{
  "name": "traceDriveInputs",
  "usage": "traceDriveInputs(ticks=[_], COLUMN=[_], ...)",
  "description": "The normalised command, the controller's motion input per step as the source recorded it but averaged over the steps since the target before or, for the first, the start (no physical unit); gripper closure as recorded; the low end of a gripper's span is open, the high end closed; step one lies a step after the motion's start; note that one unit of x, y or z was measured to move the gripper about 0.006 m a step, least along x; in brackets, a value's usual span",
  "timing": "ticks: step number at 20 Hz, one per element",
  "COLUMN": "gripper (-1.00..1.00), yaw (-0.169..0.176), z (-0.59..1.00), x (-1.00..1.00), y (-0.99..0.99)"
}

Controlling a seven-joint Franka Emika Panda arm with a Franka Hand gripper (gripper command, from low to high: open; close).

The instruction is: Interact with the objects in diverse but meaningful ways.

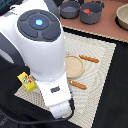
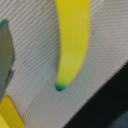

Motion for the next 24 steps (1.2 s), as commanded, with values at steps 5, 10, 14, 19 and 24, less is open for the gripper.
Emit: traceDriveInputs(ticks=[5, 10, 14, 19, 24], gripper=[-1.0, -1.0, -1.0, -1.0, -1.0], yaw=[-0.001, -0.026, -0.095, -0.134, -0.186], z=[0.0, -0.02, -0.09, -0.1, -0.16], x=[-0.81, -0.88, -0.7, -0.62, -0.5], y=[0.06, 0.28, 0.28, 0.26, 0.2])
